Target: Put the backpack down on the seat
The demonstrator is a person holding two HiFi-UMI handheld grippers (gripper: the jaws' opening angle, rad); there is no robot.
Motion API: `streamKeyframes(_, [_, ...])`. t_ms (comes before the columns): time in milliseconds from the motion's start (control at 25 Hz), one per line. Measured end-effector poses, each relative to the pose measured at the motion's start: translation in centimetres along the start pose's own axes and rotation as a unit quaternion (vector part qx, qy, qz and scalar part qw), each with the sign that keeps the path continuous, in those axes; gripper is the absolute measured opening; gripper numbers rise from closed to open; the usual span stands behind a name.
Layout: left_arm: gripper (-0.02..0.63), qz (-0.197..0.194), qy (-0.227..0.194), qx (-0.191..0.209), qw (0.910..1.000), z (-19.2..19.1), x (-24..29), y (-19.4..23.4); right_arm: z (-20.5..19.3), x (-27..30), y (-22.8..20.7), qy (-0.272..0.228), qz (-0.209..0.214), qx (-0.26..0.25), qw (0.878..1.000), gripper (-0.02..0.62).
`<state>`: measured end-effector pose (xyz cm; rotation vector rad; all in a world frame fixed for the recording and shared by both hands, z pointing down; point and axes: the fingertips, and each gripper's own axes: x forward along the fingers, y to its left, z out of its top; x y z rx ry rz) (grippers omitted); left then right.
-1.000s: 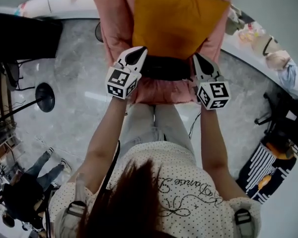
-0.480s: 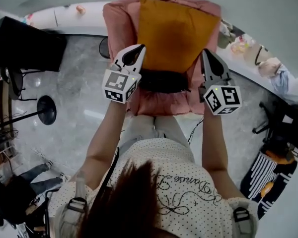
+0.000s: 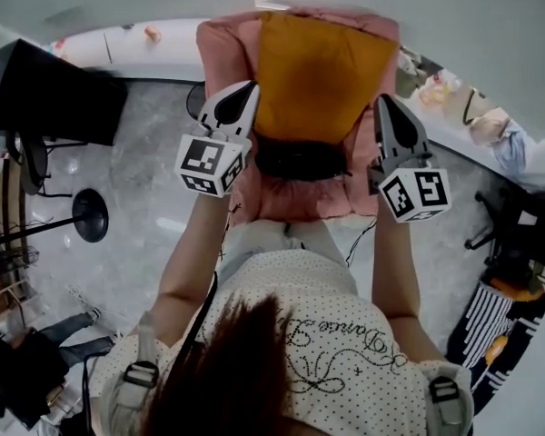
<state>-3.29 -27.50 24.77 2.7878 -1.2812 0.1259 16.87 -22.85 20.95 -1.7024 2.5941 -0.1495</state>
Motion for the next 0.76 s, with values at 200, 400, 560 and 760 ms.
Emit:
streamKeyframes(200, [0.003,0.007,-0.01,0.0,0.9999,1.0,-0.4,1.0,1.4,0.4,0.6,-0.011,-0.001,-0.01,1.0,0.011])
streamKeyframes(400, [0.003,0.006,-0.014,0.001,0.9999,1.5,-0.4,1.1,2.1,0.5,0.8,-0.019,-0.006,-0.01,1.0,0.011])
streamKeyframes(560, [0.003,0.007,-0.015,-0.001,0.9999,1.2,-0.4,1.2,2.0,0.6,0.7,-0.027,-0.011,-0.005,1.0,0.011])
streamKeyframes(760, [0.003,0.006,-0.014,0.001,0.9999,1.8,-0.2,1.1,2.5,0.5,0.2,-0.025,-0.021,-0.012,0.999,0.011])
